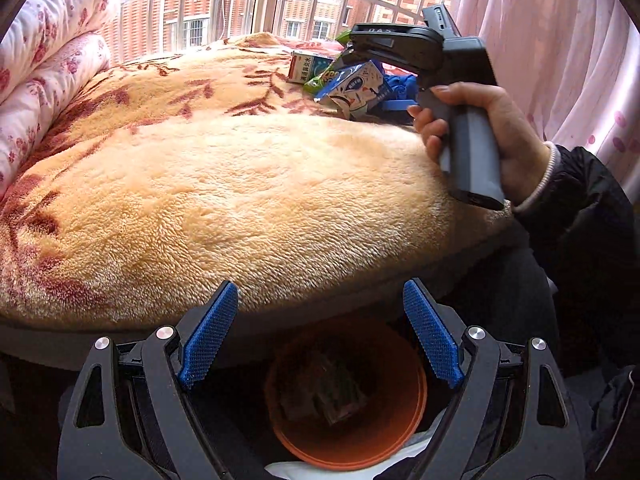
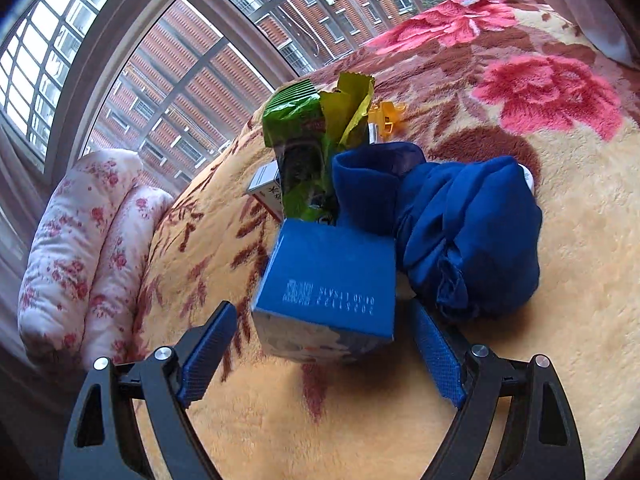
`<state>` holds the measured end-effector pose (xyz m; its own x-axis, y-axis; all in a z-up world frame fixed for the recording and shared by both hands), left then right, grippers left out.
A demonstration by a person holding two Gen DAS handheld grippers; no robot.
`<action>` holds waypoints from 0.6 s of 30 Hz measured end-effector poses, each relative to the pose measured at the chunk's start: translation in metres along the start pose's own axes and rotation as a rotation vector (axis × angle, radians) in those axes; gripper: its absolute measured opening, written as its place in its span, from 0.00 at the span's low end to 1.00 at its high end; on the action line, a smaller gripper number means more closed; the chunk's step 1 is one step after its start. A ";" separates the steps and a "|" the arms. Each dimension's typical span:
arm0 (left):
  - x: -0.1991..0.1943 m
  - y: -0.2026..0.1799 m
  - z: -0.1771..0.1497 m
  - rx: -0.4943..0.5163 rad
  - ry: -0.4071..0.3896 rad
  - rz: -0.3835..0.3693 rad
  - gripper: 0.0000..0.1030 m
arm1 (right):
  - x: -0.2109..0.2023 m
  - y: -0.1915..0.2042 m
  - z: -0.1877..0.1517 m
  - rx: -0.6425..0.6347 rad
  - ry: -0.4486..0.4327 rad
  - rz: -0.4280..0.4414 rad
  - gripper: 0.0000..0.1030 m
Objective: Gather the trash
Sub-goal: 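Grasp the blue box with the right tool, then grasp the green snack bag with the left tool while right holds the blue box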
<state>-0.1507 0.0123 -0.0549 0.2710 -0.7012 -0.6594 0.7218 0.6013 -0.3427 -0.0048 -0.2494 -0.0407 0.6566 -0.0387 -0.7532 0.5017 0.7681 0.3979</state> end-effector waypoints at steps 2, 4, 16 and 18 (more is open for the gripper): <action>-0.001 0.000 0.000 -0.004 0.000 0.001 0.80 | 0.007 0.003 0.003 0.018 0.010 0.007 0.68; -0.003 0.000 0.002 -0.003 -0.002 0.007 0.80 | 0.012 0.008 0.001 -0.009 0.037 0.023 0.51; 0.001 0.001 0.048 0.073 -0.044 0.051 0.80 | -0.109 -0.033 -0.034 -0.262 -0.177 0.067 0.50; 0.013 0.000 0.067 0.108 -0.040 0.054 0.80 | -0.125 -0.048 -0.039 -0.266 -0.202 0.045 0.51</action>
<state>-0.1044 -0.0226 -0.0189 0.3345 -0.6849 -0.6473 0.7694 0.5951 -0.2321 -0.1331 -0.2568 0.0137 0.7864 -0.1059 -0.6086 0.3223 0.9108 0.2580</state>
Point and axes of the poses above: each gripper's, at about its wrist camera, not at the fingertips, and x roughly the way its jaws point, y to its left, z to its top, the point moved 1 cm from there along x, roughly the way its jaws point, and after that the axes turned 13 degrees about -z, right-handed, at the moved point
